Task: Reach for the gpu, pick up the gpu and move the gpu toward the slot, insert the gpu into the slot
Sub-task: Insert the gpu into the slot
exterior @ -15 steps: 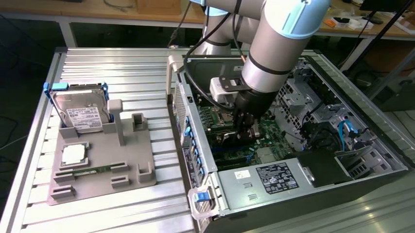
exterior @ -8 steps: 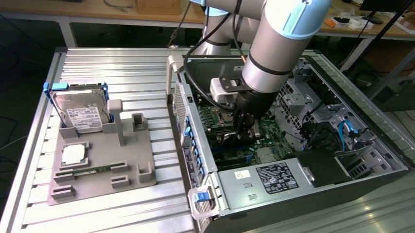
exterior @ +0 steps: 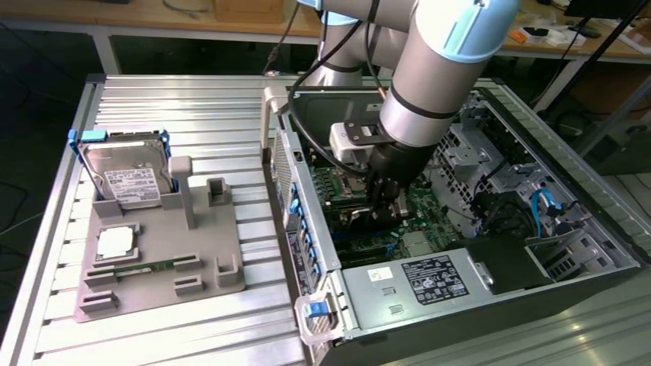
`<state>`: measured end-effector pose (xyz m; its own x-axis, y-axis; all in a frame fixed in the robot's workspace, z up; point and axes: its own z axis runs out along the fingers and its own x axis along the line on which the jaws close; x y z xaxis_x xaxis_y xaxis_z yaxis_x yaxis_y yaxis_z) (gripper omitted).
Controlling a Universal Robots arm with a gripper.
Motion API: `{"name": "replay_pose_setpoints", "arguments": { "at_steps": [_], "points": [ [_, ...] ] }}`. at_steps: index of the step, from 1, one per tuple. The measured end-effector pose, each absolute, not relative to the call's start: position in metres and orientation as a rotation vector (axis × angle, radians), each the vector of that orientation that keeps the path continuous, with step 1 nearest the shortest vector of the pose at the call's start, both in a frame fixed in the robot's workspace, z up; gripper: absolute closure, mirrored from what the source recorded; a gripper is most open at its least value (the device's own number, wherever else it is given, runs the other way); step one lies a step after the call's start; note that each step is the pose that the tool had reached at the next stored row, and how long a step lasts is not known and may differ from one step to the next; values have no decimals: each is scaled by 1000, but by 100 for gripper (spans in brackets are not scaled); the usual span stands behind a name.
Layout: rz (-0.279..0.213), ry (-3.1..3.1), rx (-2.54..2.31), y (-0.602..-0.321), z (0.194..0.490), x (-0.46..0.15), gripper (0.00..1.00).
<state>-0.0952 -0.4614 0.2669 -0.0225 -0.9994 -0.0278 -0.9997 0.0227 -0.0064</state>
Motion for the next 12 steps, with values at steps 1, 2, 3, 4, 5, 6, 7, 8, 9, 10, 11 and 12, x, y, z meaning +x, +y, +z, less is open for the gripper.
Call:
{"name": "replay_pose_setpoints", "arguments": {
  "at_steps": [1,2,3,4,5,6,7,8,9,10,11,12],
  "points": [
    [23,2229,-2179,-461,267,-95,73],
    [23,2229,-2179,-461,266,-95,73],
    [23,2229,-2179,-461,266,-95,73],
    [23,2229,-2179,-461,266,-95,73],
    [23,2229,-2179,-461,265,-95,73],
    [23,2229,-2179,-461,265,-95,73],
    [23,2229,-2179,-461,265,-95,73],
    [23,2229,-2179,-461,264,-95,73],
    [24,2227,-2178,-461,263,-95,73],
    [24,2228,-2178,-461,262,-95,73],
    [24,2228,-2178,-461,262,-95,73],
    [23,2229,-2179,-461,262,-95,73]
  ]
}}
